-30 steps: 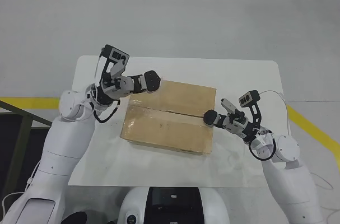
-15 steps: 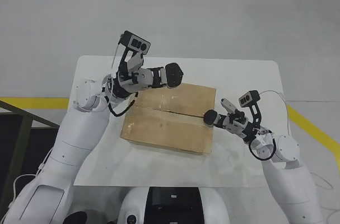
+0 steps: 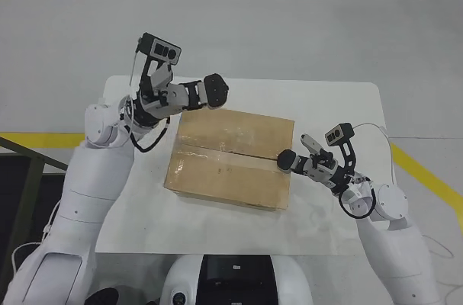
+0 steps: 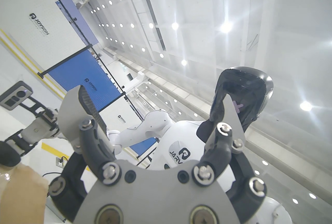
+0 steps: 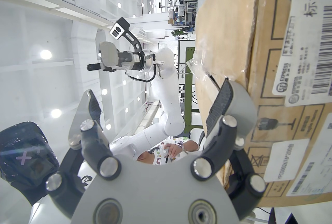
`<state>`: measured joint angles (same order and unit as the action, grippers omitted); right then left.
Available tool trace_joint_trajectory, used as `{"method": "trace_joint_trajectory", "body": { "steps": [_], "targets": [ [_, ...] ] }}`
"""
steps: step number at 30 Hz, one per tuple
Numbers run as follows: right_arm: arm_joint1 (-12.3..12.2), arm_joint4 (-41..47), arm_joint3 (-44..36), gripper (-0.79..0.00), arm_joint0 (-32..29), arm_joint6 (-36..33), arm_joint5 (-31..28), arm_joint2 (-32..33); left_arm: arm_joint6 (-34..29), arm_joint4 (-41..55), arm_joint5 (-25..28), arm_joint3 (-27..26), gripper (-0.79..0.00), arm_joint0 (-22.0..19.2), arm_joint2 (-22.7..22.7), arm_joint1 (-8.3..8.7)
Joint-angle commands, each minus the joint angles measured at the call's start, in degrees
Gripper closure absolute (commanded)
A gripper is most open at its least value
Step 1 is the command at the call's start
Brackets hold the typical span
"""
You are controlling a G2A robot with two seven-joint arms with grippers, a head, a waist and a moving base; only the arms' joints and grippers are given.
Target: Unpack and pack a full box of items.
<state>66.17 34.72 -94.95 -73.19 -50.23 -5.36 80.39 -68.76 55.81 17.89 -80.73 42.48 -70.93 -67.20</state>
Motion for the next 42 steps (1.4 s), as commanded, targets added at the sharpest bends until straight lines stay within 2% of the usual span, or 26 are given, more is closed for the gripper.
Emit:
{"method": "trace_joint_trajectory", "body": {
  "steps": [1,10,16,20,29,42],
  "targets": [
    [0.00,0.00,0.00,-0.785,0.00,0.00,0.00,0.00,-0.38,-0.59,-1.66,-0.32,-0.785,2.29,-3.33,0.75],
    [0.00,0.00,0.00,-0.785,0.00,0.00,0.00,0.00,-1.31,-4.79,-6.11,-2.97,-0.785,12.85,-16.99,3.71],
    [0.00,0.00,0.00,-0.785,0.00,0.00,0.00,0.00,0.26,-7.14,-6.22,-3.84,-0.785,19.41,-25.00,5.04],
    [0.00,0.00,0.00,-0.785,0.00,0.00,0.00,0.00,1.21,-10.29,-5.26,-3.08,-0.785,22.34,-28.59,5.70],
    [0.00,0.00,0.00,-0.785,0.00,0.00,0.00,0.00,3.06,-14.80,-2.44,1.01,-0.785,23.51,-31.62,6.51],
    [0.04,-1.36,-2.45,-0.785,0.76,1.61,-0.39,-0.40,3.06,-14.80,-2.44,1.01,-0.785,23.51,-31.62,6.51]
  ]
}}
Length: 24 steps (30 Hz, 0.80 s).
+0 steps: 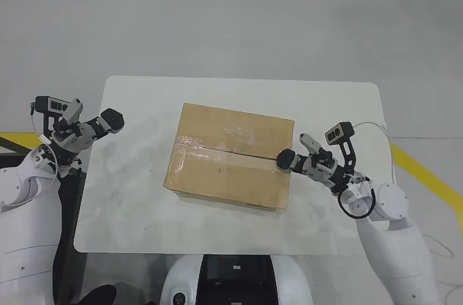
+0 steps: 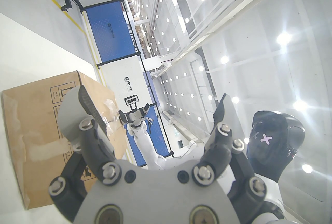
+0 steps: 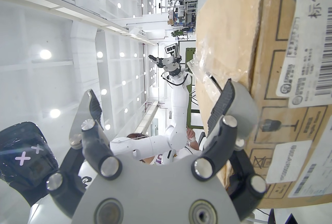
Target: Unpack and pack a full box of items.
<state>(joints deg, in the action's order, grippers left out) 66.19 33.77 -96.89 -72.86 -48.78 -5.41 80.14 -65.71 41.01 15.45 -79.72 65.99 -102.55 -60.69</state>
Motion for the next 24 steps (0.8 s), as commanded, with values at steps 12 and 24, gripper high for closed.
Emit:
{"method": "trace_joint_trajectory", "body": {
  "steps": [12,24],
  "targets": [
    [0.25,-21.28,-4.07,-0.785,8.70,6.88,-2.05,-5.96,0.00,0.00,0.00,0.00,-0.785,0.00,0.00,0.00],
    [0.02,-52.92,-10.64,-0.785,12.96,10.75,-1.98,-11.84,0.00,0.00,0.00,0.00,-0.785,0.00,0.00,0.00]
  ]
}}
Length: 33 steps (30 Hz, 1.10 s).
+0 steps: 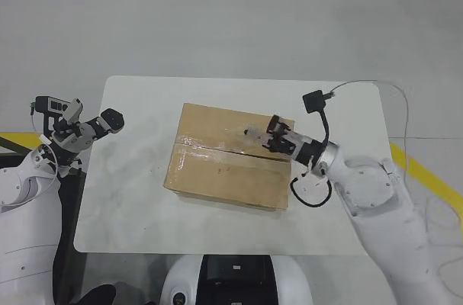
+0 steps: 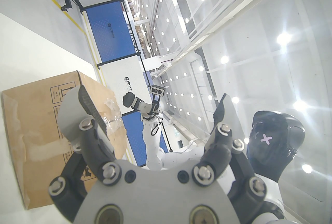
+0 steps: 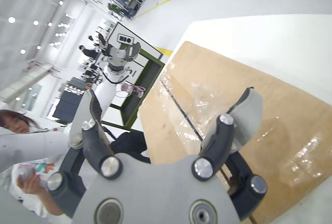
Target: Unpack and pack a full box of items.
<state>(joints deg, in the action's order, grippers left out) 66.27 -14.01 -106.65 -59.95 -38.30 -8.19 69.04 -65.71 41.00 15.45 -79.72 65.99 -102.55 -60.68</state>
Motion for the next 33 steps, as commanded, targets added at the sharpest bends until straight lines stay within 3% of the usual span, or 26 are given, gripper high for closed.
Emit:
{"method": "trace_joint_trajectory", "body": {
  "steps": [1,8,19,23,29,33],
  "targets": [
    [-0.08,-7.94,-1.60,-0.785,0.14,0.38,1.32,-1.35,0.00,0.00,0.00,0.00,-0.785,0.00,0.00,0.00],
    [-0.20,-24.37,-5.29,-0.785,1.11,-2.30,4.37,-5.47,0.00,0.00,0.00,0.00,-0.785,0.00,0.00,0.00],
    [-0.22,-41.28,-8.58,-0.782,2.73,-9.22,4.11,-10.82,0.00,0.00,0.00,0.00,-0.785,0.00,0.00,0.00],
    [-0.10,-45.51,-9.08,-0.739,3.21,-10.41,3.30,-12.39,0.00,0.00,0.00,0.00,-0.785,0.00,0.00,0.00],
    [0.09,-49.71,-9.15,-0.548,3.50,-11.16,2.88,-13.34,0.00,0.00,0.00,0.00,-0.785,0.00,0.00,0.00],
    [0.19,-52.03,-8.86,-0.520,3.89,-12.23,2.23,-13.62,0.00,0.00,0.00,0.00,-0.785,0.00,0.00,0.00]
  ]
}}
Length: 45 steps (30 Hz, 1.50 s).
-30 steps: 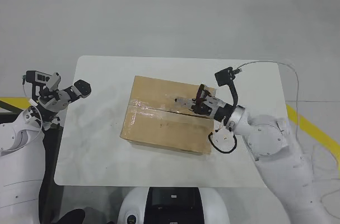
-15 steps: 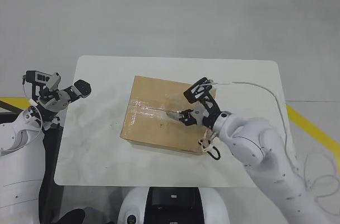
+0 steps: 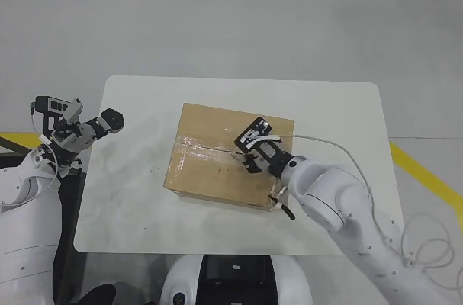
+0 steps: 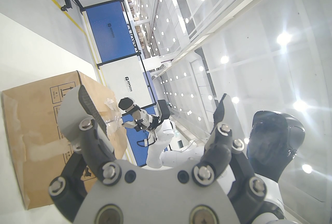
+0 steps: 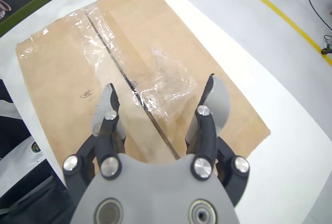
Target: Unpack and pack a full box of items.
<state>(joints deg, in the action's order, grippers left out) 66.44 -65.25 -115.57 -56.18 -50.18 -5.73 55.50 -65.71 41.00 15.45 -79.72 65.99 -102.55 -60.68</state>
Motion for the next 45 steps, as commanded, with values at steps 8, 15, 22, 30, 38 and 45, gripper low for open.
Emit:
{"method": "trace_joint_trajectory", "body": {
  "steps": [8,15,22,30,38,45],
  "targets": [
    [0.14,-6.50,-0.13,-0.388,0.45,-2.84,-2.36,-0.99,0.00,0.00,0.00,0.00,-0.785,0.00,0.00,0.00],
    [0.36,-11.92,-0.43,-0.342,0.20,-2.66,-2.20,-1.43,0.00,0.00,0.00,0.00,-0.785,0.00,0.00,0.00],
    [0.75,-15.27,-0.14,-0.332,0.21,-2.41,-2.51,-1.98,0.00,0.00,0.00,0.00,-0.785,0.00,0.00,0.00],
    [1.39,-18.55,0.00,-0.305,-0.25,-1.56,0.90,-1.67,0.00,0.00,0.00,0.00,-0.785,0.00,0.00,0.00],
    [2.14,-11.56,-0.15,-0.286,-1.82,-1.45,4.44,0.94,0.00,0.00,0.00,0.00,-0.785,0.00,0.00,0.00],
    [2.61,-0.84,-0.01,-0.286,-2.73,-1.09,6.47,4.86,0.00,0.00,0.00,0.00,-0.785,0.00,0.00,0.00]
  ]
}}
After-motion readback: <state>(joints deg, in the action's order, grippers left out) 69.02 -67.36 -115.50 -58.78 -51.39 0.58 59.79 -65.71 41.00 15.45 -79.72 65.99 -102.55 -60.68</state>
